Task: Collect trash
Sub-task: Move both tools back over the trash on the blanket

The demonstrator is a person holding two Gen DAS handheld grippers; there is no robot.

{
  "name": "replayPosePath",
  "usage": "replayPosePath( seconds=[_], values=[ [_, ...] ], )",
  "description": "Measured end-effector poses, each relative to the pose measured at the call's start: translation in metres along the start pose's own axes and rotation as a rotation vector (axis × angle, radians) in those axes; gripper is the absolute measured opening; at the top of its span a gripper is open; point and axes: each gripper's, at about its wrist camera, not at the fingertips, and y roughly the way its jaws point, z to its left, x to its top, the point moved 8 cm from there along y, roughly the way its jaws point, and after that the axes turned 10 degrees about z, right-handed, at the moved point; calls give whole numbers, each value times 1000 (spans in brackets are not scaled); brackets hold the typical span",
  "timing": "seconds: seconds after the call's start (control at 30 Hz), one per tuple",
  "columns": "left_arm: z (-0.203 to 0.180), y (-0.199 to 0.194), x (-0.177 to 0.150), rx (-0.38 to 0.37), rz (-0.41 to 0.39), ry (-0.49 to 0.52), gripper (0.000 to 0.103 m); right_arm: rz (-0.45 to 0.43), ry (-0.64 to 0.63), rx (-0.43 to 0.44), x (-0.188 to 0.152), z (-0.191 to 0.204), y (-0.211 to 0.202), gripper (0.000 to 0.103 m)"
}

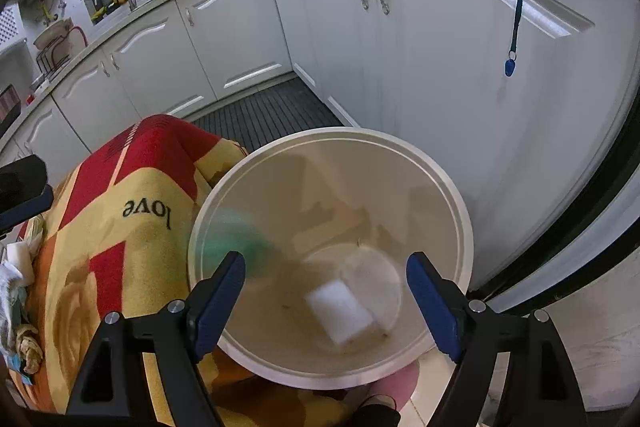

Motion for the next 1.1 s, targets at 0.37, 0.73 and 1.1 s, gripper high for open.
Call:
replayPosePath(
  seconds=[0.37, 0.73, 1.1],
  values=[
    [2, -39, -17, 87, -59, 62, 54, -24, -49, 20, -4, 29, -20, 81],
    [14, -89, -31, 179, -138, 92, 54, -68, -127, 69, -4, 84, -51, 84],
    [56, -119, -56, 264, -172, 44, 54, -71, -222, 126, -16, 144, -62, 85]
  ],
)
